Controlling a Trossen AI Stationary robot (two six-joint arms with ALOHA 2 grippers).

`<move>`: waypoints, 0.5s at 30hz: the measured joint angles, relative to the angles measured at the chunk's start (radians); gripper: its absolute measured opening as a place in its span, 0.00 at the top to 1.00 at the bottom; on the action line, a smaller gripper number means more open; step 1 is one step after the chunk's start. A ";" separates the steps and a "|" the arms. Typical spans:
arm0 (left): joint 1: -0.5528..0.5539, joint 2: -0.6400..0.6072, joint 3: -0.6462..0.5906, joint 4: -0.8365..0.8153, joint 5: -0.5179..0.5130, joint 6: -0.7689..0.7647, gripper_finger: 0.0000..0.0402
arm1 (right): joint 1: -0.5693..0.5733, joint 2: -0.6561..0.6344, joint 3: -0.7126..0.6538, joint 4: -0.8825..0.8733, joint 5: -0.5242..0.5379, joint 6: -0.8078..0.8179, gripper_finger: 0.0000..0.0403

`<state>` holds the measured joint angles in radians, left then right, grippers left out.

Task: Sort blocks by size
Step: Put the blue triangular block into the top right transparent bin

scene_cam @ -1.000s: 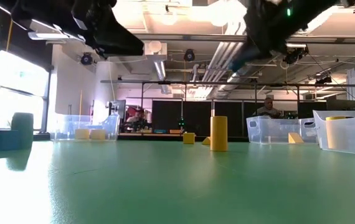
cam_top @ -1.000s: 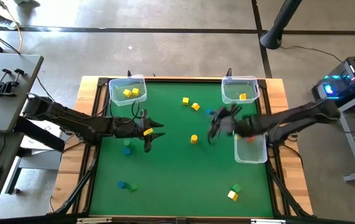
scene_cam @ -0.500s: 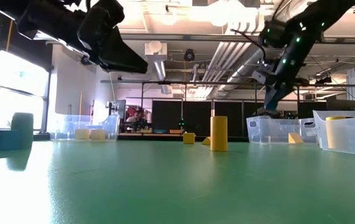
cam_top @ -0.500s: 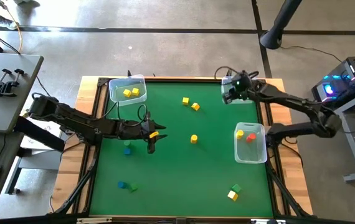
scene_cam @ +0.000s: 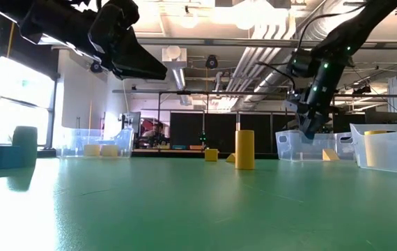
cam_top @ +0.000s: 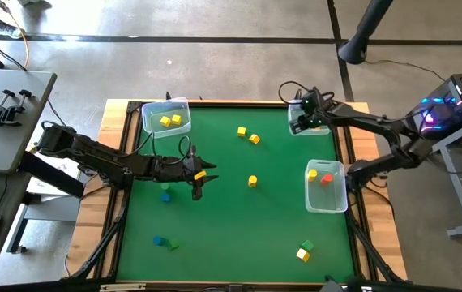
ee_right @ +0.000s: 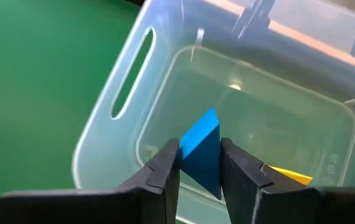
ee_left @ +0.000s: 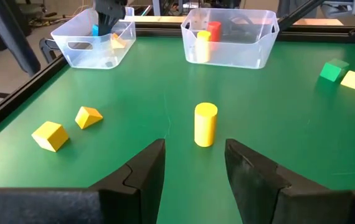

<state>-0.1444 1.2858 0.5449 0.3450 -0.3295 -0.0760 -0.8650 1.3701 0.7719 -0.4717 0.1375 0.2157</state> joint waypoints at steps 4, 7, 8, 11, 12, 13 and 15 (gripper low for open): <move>0.000 0.000 0.000 -0.002 0.000 0.000 0.62 | 0.000 0.039 0.000 -0.002 0.000 0.000 0.78; 0.000 0.000 0.000 -0.003 0.000 0.000 0.62 | 0.000 0.058 0.000 -0.004 0.000 -0.010 0.76; 0.000 0.000 0.000 -0.003 0.000 0.000 0.62 | 0.000 0.061 0.000 -0.005 0.000 -0.013 0.75; 0.000 0.000 0.000 -0.003 0.000 0.000 0.62 | 0.000 0.062 0.000 -0.011 0.000 -0.024 0.68; 0.000 0.000 0.000 -0.003 0.000 0.000 0.62 | 0.000 0.062 0.000 -0.014 -0.001 -0.035 0.66; 0.000 0.000 0.000 -0.003 0.000 0.000 0.62 | 0.000 0.062 0.000 -0.019 -0.001 -0.040 0.63; 0.000 0.000 0.000 -0.003 0.000 0.000 0.62 | 0.000 0.062 0.000 -0.026 -0.002 -0.049 0.59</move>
<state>-0.1444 1.2858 0.5446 0.3416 -0.3290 -0.0757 -0.8646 1.4322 0.7719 -0.4973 0.1360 0.1669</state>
